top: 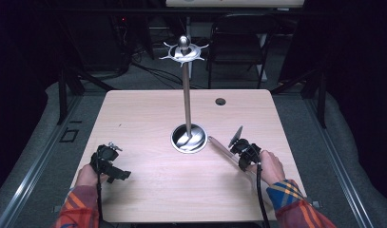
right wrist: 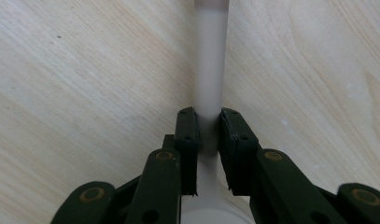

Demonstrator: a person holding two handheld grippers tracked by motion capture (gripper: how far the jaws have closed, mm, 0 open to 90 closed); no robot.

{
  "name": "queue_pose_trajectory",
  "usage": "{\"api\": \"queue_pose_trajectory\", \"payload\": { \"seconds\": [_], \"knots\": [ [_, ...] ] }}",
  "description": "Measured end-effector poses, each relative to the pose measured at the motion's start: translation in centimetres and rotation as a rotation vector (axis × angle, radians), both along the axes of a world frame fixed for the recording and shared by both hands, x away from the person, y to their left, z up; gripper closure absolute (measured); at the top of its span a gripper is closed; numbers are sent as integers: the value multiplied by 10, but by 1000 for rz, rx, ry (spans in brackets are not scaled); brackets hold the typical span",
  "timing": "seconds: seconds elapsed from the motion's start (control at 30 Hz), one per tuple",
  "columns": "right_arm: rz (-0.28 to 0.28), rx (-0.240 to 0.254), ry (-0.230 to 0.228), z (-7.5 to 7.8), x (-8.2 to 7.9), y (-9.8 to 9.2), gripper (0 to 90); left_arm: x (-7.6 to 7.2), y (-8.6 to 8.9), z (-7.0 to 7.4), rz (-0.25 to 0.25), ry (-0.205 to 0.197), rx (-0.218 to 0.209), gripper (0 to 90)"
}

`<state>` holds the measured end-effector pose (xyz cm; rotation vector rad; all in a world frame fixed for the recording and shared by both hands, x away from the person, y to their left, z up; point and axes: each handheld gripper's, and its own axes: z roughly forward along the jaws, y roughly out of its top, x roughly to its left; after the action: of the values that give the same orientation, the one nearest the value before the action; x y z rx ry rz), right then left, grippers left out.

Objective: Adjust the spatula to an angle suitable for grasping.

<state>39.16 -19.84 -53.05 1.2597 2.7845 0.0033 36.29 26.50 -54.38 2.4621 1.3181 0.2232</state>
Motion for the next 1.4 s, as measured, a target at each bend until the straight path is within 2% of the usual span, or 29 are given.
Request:
{"api": "queue_pose_trajectory", "payload": {
  "seconds": [0.07,0.2,0.33,0.5,0.6,0.73,0.8,0.83,0.87,0.93,1.0,1.07,1.1,1.13,1.17,1.2,1.23,1.3,1.4],
  "knots": [
    [-26,19,-12,-3,0,-1,779,0,0,0,-1,-1,-3,0],
    [-32,-10,10,-2,2,-2,779,0,0,0,-3,-6,-9,0],
    [-71,6,0,-4,2,-3,778,0,0,0,-3,-5,-10,0],
    [-65,7,4,-4,3,-4,774,0,0,1,-2,-6,-12,0],
    [-63,19,14,-4,3,-4,719,0,0,0,-3,-7,-11,0],
    [-59,19,18,-3,3,-4,697,0,0,0,-3,-4,-11,0],
    [-54,29,19,-3,3,-4,660,0,1,0,-1,-5,-12,0],
    [-80,68,-7,-5,0,-5,597,0,1,0,3,-5,-14,0],
    [-80,68,-7,-5,0,-5,597,0,1,0,4,-4,-14,0],
    [-90,90,-12,-1,1,-7,510,-1,1,0,5,-4,-15,0],
    [-55,61,13,5,3,-9,454,-1,1,0,6,-3,-15,0],
    [-61,88,-1,7,2,-10,394,-1,1,0,6,-2,-16,0],
    [-85,130,-32,5,0,-10,365,-1,1,1,5,-1,-14,0],
    [-85,130,-32,5,0,-10,365,-1,1,1,5,-1,-14,0],
    [-40,83,5,11,3,-11,331,-1,1,1,4,-1,-13,0],
    [-23,87,9,13,4,-12,247,-1,1,0,5,-3,-14,0],
    [-23,87,9,13,4,-12,247,-1,1,0,5,-3,-14,0],
    [-36,132,-19,13,3,-11,166,-2,1,0,7,-4,-13,0],
    [-27,151,-27,15,5,-10,141,-2,2,0,7,-4,-10,0]
  ]
}}
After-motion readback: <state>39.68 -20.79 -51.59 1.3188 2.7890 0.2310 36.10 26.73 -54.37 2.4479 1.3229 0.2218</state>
